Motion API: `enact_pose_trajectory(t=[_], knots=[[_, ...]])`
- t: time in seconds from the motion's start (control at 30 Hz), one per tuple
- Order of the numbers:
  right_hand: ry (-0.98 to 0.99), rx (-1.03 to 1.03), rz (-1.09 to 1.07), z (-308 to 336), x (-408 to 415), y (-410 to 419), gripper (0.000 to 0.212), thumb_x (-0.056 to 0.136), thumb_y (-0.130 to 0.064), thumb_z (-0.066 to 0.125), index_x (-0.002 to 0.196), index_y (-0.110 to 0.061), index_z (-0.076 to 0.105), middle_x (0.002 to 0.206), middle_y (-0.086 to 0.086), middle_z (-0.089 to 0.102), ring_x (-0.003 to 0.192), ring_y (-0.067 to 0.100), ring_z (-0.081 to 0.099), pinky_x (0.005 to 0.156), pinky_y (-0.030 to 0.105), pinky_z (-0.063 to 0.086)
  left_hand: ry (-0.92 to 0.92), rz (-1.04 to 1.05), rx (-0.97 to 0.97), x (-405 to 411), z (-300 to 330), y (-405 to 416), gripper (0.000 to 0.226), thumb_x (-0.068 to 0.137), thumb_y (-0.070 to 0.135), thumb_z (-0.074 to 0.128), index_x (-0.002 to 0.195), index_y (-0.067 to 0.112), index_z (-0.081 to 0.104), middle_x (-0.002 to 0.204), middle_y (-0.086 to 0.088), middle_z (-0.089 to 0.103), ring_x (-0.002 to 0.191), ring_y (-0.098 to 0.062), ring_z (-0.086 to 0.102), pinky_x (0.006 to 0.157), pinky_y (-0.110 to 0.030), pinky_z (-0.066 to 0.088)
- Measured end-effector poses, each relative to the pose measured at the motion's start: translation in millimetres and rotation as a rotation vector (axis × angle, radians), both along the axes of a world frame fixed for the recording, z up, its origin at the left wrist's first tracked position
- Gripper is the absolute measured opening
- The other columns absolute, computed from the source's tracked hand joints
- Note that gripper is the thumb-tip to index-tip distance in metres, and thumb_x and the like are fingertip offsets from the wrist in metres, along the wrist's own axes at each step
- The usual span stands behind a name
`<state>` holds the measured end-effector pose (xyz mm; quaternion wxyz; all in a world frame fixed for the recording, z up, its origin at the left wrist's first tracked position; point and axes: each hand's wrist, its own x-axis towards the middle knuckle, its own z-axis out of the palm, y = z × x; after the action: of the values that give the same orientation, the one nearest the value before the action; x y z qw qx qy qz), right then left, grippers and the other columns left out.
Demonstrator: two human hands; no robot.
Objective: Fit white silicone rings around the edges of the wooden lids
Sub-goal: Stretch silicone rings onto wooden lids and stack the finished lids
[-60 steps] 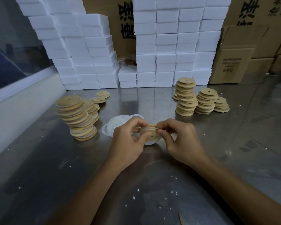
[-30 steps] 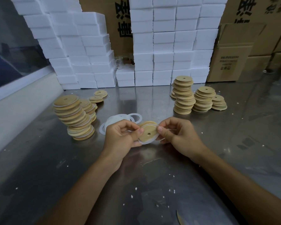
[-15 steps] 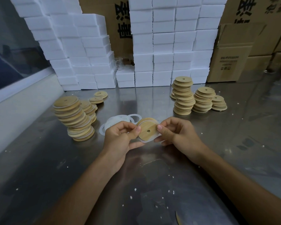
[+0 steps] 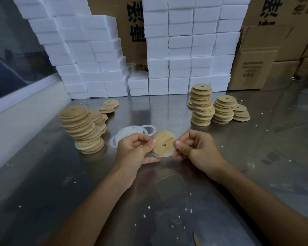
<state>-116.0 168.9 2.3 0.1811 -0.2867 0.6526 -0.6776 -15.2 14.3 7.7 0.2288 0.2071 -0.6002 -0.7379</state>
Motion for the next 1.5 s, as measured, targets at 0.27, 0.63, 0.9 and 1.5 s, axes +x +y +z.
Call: enact_pose_trajectory(t=[0.27, 0.63, 0.9, 1.5], knots=[[0.689, 0.180, -0.172, -6.5, 3.6, -3.1, 0.013, 0.088, -0.008, 0.068, 0.085, -0.020, 0.064, 0.075, -0.012, 0.067, 0.073, 0.009, 0.065, 0.064, 0.021, 0.051, 0.058, 0.040, -0.684, -0.4, -4.3, -2.8, 0.025, 0.080, 0.003, 0.076, 0.077, 0.025, 0.065, 0.081, 0.012, 0.071, 0.077, -0.008, 0.071, 0.071, -0.024, 0.058], [0.302, 0.097, -0.132, -2.6, 1.5, -4.9, 0.010, 0.090, -0.008, 0.069, 0.080, -0.008, 0.066, 0.069, 0.003, 0.069, 0.065, 0.017, 0.064, 0.072, 0.041, 0.058, 0.061, 0.085, -0.387, -0.3, 0.3, -0.6, 0.038, 0.080, -0.005, 0.073, 0.065, 0.030, 0.071, 0.077, -0.002, 0.074, 0.078, -0.022, 0.073, 0.079, -0.050, 0.060], [0.245, 0.070, -0.068, 1.8, -1.6, -1.4, 0.019, 0.089, 0.004, 0.065, 0.075, -0.009, 0.064, 0.063, -0.001, 0.068, 0.059, 0.008, 0.063, 0.062, 0.019, 0.054, 0.046, 0.064, -0.331, 0.4, 0.7, 0.8, 0.030, 0.080, -0.005, 0.072, 0.066, 0.021, 0.068, 0.075, -0.003, 0.075, 0.076, -0.021, 0.074, 0.069, -0.039, 0.062], [0.163, -0.020, -0.050, 1.0, -3.6, -0.2, 0.007, 0.090, 0.004, 0.064, 0.085, 0.009, 0.065, 0.070, 0.017, 0.068, 0.060, 0.013, 0.063, 0.063, 0.022, 0.056, 0.013, 0.056, -0.123, 1.4, 7.2, 5.8, 0.012, 0.086, -0.006, 0.066, 0.078, 0.002, 0.062, 0.081, -0.010, 0.074, 0.081, -0.025, 0.074, 0.074, -0.051, 0.061]])
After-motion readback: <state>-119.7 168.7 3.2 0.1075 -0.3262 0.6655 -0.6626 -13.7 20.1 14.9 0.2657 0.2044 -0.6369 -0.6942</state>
